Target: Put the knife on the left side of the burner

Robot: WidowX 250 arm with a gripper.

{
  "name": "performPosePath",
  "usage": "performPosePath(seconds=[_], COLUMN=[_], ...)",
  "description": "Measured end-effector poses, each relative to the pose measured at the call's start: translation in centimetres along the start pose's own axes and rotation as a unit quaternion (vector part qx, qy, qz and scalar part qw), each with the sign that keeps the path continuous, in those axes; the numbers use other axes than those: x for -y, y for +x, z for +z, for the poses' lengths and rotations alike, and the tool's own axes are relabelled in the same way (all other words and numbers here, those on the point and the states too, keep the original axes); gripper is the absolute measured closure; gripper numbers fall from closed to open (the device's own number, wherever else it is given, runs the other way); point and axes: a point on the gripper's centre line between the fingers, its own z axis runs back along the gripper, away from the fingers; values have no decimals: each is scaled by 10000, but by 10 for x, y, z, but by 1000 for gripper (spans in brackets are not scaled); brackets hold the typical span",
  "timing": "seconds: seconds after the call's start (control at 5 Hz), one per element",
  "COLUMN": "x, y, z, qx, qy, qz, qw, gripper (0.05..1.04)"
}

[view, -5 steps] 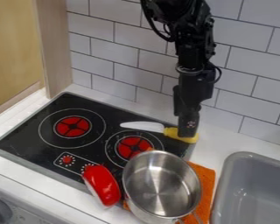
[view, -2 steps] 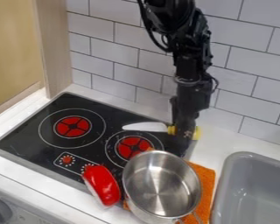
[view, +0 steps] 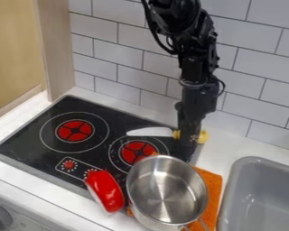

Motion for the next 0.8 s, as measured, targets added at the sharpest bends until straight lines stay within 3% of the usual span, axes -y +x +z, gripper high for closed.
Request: performPosePath(seconds=[0.2,0.4,0.6,0.8], x=[6,2,-18,-32], y=[-18,-40,-67,-116], z=[8,24,55,63], qx=[-508,-1146,-959,-997], qy=[-34,173,510,502], qz=[58,498,1278,2663], qw=[9987,9920,9858,9574], gripper=[698,698,698,698])
